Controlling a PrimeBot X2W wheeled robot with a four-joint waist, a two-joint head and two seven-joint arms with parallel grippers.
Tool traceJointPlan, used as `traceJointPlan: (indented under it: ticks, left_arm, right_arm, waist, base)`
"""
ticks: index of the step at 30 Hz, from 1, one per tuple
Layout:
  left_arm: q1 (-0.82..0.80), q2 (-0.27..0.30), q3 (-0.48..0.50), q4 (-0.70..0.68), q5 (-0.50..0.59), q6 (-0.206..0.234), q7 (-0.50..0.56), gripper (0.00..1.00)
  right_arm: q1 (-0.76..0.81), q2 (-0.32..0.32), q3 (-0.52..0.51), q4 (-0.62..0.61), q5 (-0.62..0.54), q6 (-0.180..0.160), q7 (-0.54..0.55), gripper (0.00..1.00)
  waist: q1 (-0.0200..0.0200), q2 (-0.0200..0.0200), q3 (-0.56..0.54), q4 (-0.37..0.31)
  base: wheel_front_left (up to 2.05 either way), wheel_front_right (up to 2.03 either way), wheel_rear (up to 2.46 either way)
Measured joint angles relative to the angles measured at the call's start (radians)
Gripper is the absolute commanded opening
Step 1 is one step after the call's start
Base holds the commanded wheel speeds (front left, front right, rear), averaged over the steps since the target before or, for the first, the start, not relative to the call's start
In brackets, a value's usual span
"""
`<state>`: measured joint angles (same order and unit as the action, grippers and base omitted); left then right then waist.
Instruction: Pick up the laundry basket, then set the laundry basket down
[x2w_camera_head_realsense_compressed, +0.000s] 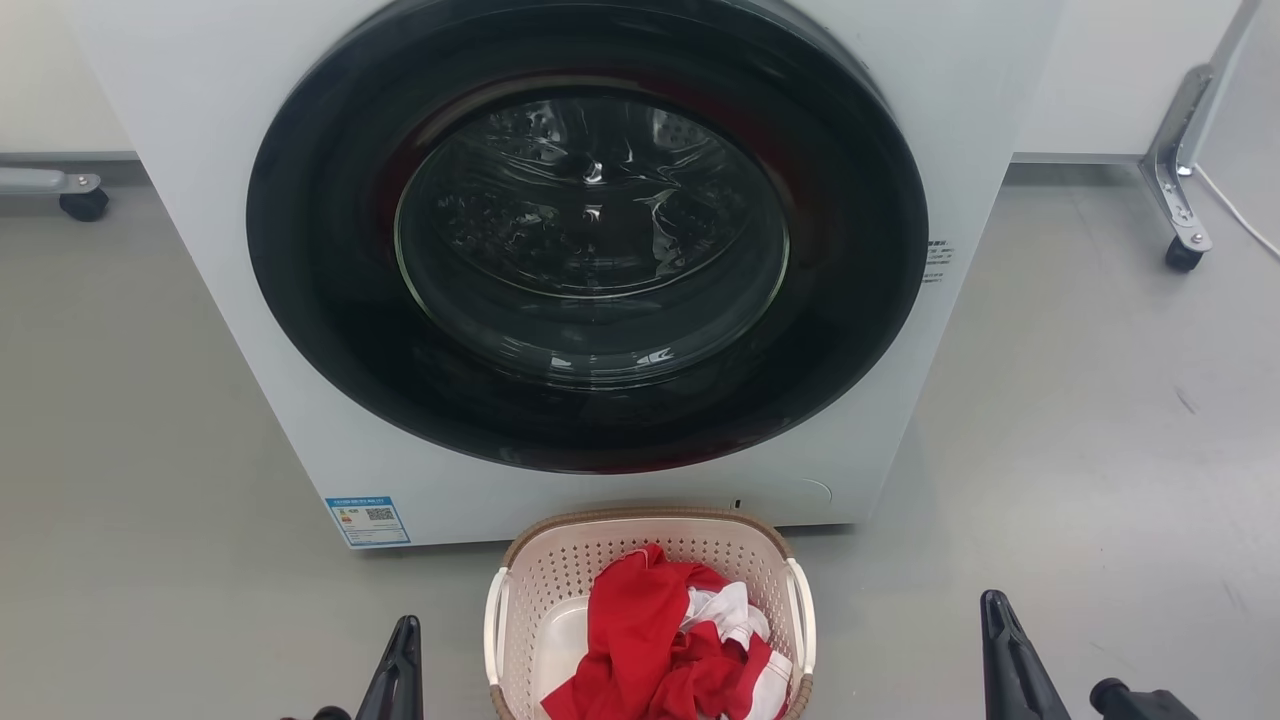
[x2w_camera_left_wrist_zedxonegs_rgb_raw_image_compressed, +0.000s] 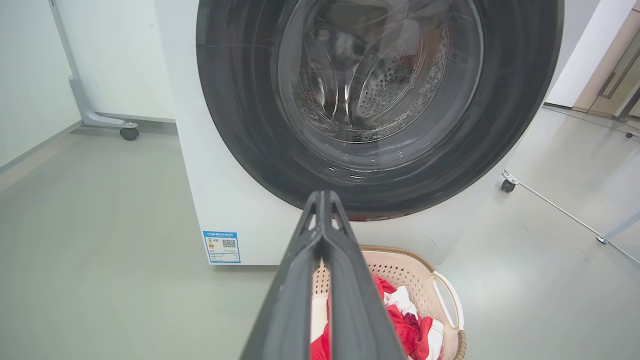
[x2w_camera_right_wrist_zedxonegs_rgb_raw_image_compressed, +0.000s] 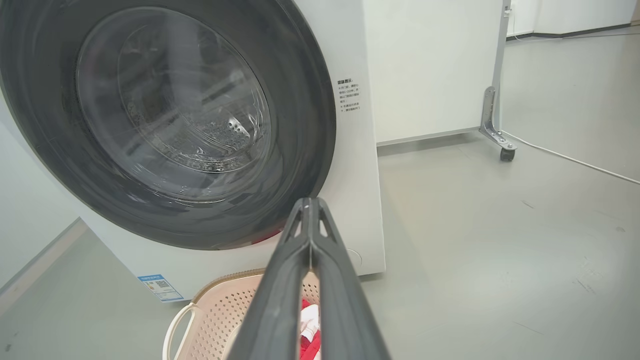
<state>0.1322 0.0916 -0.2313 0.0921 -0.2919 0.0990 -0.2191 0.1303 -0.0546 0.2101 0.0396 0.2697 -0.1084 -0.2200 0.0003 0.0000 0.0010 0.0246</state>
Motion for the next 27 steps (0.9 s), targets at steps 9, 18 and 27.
traceJointPlan:
  ticks: [9,18,27]
  left_arm:
    - [-0.007,-0.003,0.034,0.022,-0.152,-0.021,0.042,0.00]
    - [-0.030,-0.007,0.067,0.039,-0.284,-0.047,0.079,0.00]
    - [-0.052,-0.015,0.100,0.061,-0.414,-0.066,0.114,0.00]
  right_arm:
    - [-0.020,0.002,-0.037,0.025,0.152,0.022,0.040,0.00]
    - [-0.044,0.003,-0.074,0.049,0.294,0.047,0.079,0.00]
    - [-0.064,0.004,-0.109,0.076,0.429,0.066,0.115,0.00]
  waist:
    - [0.0000,0.0000,0.000,-0.003]
    - [0.0000,0.0000,0.000,-0.005]
    - [0.0000,0.0000,0.000,-0.008]
  base:
    - [0.00,0.00,0.00]
    - [0.00,0.00,0.00]
    - [0.00,0.00,0.00]
